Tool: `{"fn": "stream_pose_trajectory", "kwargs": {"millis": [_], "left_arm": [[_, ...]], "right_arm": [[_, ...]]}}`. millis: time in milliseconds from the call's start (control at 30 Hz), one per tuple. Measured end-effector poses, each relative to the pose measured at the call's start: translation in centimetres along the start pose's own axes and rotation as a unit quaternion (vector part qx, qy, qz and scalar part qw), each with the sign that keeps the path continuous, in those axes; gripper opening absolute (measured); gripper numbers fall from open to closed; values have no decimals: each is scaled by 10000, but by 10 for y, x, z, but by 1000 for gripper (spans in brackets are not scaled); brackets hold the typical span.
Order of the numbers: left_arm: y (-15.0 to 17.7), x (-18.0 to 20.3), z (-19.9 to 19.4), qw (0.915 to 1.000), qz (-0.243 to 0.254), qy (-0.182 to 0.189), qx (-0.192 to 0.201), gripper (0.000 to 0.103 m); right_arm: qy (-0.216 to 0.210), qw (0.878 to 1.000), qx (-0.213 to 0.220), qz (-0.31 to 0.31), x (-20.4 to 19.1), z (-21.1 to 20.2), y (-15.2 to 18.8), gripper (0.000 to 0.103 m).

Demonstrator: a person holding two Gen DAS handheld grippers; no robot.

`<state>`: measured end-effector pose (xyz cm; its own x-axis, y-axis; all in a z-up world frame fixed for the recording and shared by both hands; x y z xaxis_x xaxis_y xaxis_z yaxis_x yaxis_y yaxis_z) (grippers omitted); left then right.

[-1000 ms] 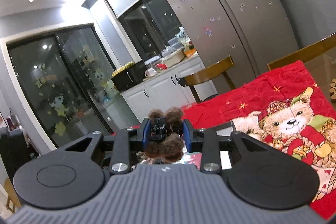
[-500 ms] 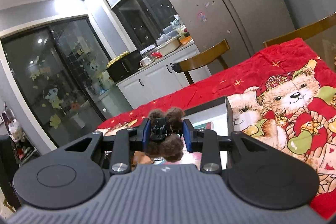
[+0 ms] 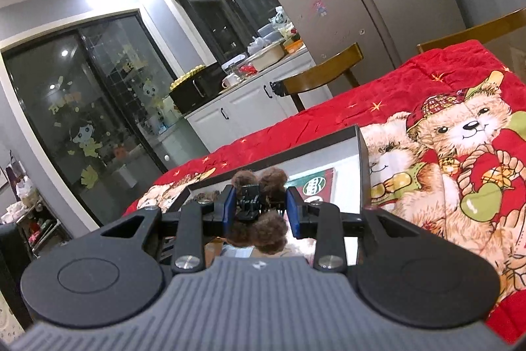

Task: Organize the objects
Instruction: 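Lower the red tube with the left tool while the right tool lowers the pom-pom clip into the box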

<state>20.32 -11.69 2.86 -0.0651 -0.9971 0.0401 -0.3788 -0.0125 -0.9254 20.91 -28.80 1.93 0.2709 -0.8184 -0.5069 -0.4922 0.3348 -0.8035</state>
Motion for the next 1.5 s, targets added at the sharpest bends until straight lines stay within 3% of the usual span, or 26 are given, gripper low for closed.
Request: {"fn": "stream_pose_trajectory", "kwargs": {"millis": [400,900,1333,1500], "left_arm": [[13,11,21,9986,373,62,-364,85],[23,-1,44,9957,169,102,-907,85],[27,-3,48,9941,137,155,-1067,85],[28,-2,49,9940,177,167,-1065,85]], "right_arm": [[-39,9993,-291,-227,1,15,7,37],[115,9981,-563,-243,7,25,12,35],[340,9954,-757,-480,3,27,19,35],[502,9916,-814,-866,-3,29,24,38]]}}
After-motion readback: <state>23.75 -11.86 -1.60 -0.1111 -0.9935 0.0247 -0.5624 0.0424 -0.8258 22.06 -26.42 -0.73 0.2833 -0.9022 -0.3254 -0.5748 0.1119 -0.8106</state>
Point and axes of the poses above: each gripper's, at about its wrist camera, not at the fingertips, and z roughly the way its jaws point, x to its right, y to its underside, the point moved 6 cm from there along z, roughly the way its jaws point, and after that the axes turned 2 degrees about y, right-handed, at the moved point
